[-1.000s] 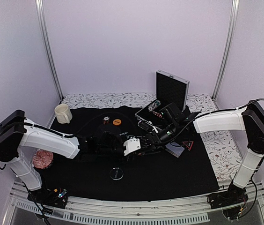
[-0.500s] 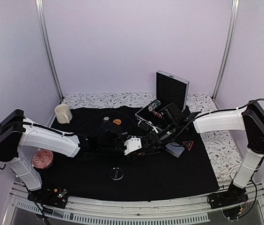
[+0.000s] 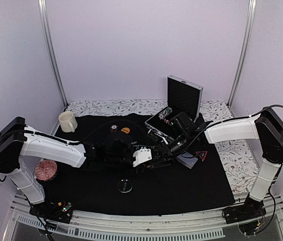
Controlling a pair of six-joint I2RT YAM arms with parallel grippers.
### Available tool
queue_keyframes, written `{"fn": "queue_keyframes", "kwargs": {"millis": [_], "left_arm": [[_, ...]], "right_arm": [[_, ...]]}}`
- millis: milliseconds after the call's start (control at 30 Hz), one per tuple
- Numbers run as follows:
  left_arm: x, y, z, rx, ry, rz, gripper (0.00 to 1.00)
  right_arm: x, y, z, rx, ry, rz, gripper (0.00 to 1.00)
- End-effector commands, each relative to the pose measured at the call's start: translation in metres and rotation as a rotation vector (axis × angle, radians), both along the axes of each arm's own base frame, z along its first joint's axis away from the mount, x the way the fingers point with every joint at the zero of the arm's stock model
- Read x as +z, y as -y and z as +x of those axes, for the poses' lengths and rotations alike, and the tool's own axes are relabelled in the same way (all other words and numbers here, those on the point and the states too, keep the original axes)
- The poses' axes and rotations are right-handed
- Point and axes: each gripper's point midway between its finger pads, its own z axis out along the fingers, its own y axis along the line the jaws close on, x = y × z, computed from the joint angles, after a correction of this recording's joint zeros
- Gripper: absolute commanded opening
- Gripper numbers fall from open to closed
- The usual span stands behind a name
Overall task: Distribute texas hold em gaming equipment
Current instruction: Pass from the right arm to the left
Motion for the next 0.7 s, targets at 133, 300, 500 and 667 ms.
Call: {"fn": "queue_keyframes", "kwargs": {"millis": [133, 300, 500, 667], "left_arm": [[-0.023, -0.012, -0.006, 0.033, -0.118, 0.083, 0.00], [-0.021, -0.011, -0.007, 0.030, -0.119, 0.075, 0.00], [-0.024, -0.012, -0.010, 0.028, -0.144, 0.094, 0.00], [-0.029, -0.016, -0.012, 0.031, -0.158, 0.110, 0.00]], "right_arm": [[-0.003, -0.008, 0.007, 0.038, 0.063, 0.055, 0.34], [-0.003, -0.008, 0.007, 0.043, 0.063, 0.060, 0.37], [-0.010, -0.006, 0.008, 0.039, 0.058, 0.048, 0.41], [-0.008, -0.005, 0.008, 0.043, 0.061, 0.058, 0.46]]}}
